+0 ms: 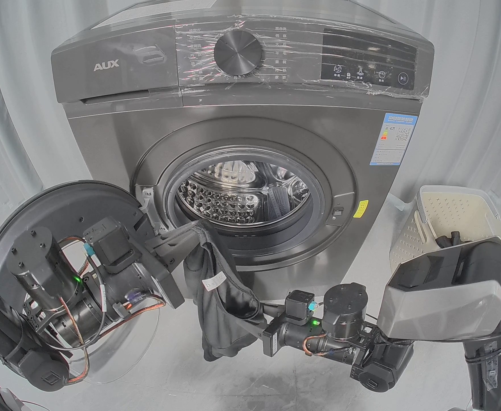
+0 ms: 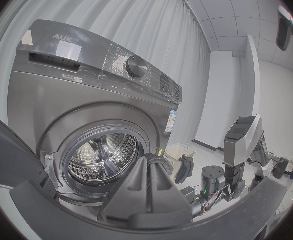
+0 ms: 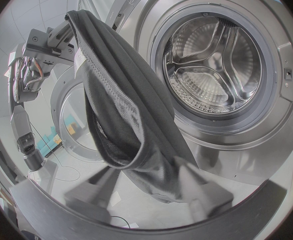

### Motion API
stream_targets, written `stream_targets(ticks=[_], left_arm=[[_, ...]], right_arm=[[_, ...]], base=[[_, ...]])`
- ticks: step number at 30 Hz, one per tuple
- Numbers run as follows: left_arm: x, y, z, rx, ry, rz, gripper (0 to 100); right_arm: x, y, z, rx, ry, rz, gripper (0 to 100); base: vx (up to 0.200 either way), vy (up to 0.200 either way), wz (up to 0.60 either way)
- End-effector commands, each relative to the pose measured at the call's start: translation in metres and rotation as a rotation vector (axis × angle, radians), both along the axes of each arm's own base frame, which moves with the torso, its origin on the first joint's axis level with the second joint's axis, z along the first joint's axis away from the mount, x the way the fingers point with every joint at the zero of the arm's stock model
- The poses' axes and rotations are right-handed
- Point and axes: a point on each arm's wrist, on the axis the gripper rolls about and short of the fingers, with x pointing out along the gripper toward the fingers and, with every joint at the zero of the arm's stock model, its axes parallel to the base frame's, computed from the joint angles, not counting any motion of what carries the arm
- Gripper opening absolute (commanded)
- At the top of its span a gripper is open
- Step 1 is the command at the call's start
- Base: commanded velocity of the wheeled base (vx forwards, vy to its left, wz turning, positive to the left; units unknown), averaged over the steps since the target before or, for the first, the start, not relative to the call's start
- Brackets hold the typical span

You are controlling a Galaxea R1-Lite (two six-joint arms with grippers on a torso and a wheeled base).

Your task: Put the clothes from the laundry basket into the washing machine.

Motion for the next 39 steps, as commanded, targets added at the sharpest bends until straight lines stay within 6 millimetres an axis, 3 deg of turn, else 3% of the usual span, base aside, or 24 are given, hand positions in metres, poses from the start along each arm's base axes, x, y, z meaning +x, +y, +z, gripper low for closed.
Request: stream_targets(ticks=[1,4,8,9,10,11,12,15,16,17,18,20,23,27,39], left_arm=[[0.001,0.0,-0.001,0.002,0.001,0.001,0],[0.002,0.002,-0.001,0.003,0.004,0.009,0],[0.004,0.004,-0.001,0.001,0.008,0.022,0],[0.004,0.005,-0.001,0.001,0.008,0.024,0],[0.006,0.008,-0.001,0.001,0.006,0.041,0],[0.006,0.008,-0.001,0.001,0.006,0.041,0],[0.006,0.009,-0.001,-0.001,0.005,0.045,0],[0.006,0.01,0.0,-0.001,0.002,0.049,0],[0.007,0.012,0.0,-0.002,0.0,0.058,0],[0.008,0.014,0.001,0.0,-0.002,0.064,0],[0.008,0.015,0.001,0.0,-0.002,0.067,0],[0.008,0.015,0.001,-0.001,-0.003,0.069,0],[0.007,0.017,0.003,-0.007,-0.008,0.073,0],[0.003,0.02,0.005,-0.008,-0.016,0.074,0],[-0.002,0.031,0.006,-0.007,-0.019,0.095,0]], right_arm=[[-0.001,0.0,0.0,0.002,-0.003,0.001,0],[-0.001,-0.002,0.003,0.005,-0.009,-0.007,0],[-0.012,-0.018,0.038,0.042,-0.045,-0.02,0],[-0.012,-0.019,0.039,0.043,-0.046,-0.022,0],[-0.017,-0.027,0.054,0.061,-0.067,-0.04,0],[-0.017,-0.027,0.054,0.061,-0.067,-0.04,0],[-0.023,-0.038,0.071,0.08,-0.091,-0.067,0],[-0.036,-0.054,0.093,0.108,-0.125,-0.095,0],[-0.036,-0.054,0.093,0.108,-0.125,-0.095,0],[-0.046,-0.075,0.102,0.102,-0.133,-0.135,0],[-0.049,-0.081,0.106,0.105,-0.137,-0.149,0],[-0.05,-0.084,0.107,0.105,-0.138,-0.154,0],[-0.056,-0.103,0.125,0.144,-0.183,-0.199,0],[-0.049,-0.111,0.131,0.157,-0.209,-0.238,0],[-0.046,-0.111,0.175,0.286,-0.354,-0.281,0]], base=[[0.0,0.0,0.0],[0.0,0.0,0.0],[0.0,0.0,0.0],[0.0,0.0,0.0],[0.0,0.0,0.0],[0.0,0.0,0.0],[0.0,0.0,0.0],[0.0,0.0,0.0],[0.0,0.0,0.0],[0.0,0.0,0.0],[0.0,0.0,0.0],[0.0,0.0,0.0],[0.0,0.0,0.0],[0.0,0.0,0.0],[0.0,0.0,0.0]])
